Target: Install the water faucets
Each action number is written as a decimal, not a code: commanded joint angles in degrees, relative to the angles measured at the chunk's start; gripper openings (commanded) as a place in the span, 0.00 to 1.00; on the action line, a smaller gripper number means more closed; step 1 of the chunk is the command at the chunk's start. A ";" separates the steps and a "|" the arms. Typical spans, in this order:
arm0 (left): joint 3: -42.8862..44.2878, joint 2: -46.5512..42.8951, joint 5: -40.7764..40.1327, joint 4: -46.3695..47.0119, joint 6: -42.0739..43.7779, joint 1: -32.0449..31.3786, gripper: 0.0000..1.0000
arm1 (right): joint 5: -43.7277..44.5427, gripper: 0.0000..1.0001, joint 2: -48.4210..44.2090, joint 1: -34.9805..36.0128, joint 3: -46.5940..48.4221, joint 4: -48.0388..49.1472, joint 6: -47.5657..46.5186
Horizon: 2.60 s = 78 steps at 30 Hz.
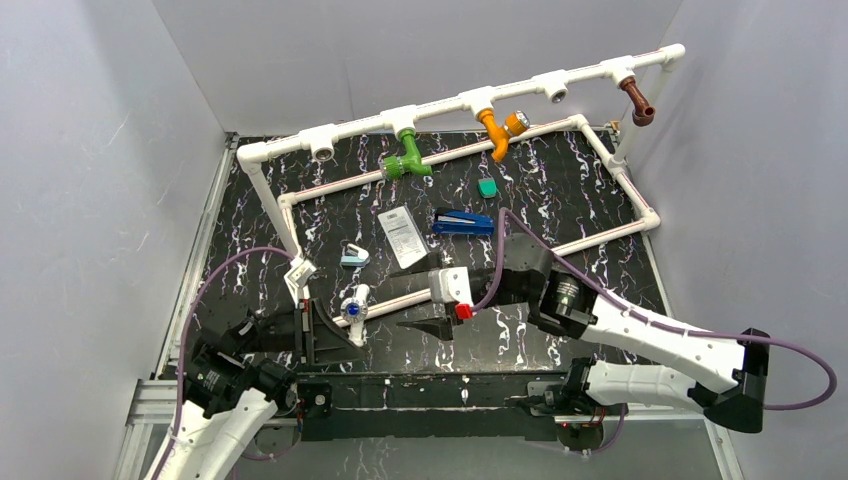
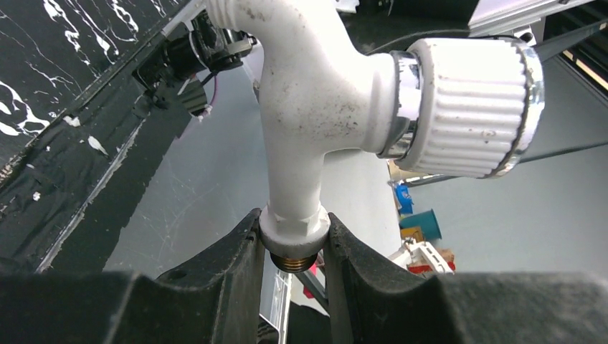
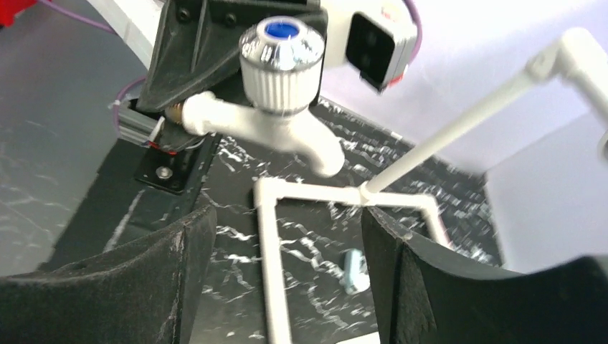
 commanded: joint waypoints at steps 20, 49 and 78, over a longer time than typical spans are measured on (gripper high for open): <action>3.19 0.30 8.45 -2.46 3.65 -0.26 0.00 | -38.16 0.77 27.02 -8.67 40.04 -40.00 -27.96; 3.08 0.26 8.36 -2.68 3.74 -0.61 0.00 | -51.41 0.60 45.72 -7.15 57.83 -65.26 -44.33; 5.89 1.87 6.67 -4.36 6.98 -0.61 0.26 | -51.63 0.01 45.72 -5.15 55.83 -72.73 -50.86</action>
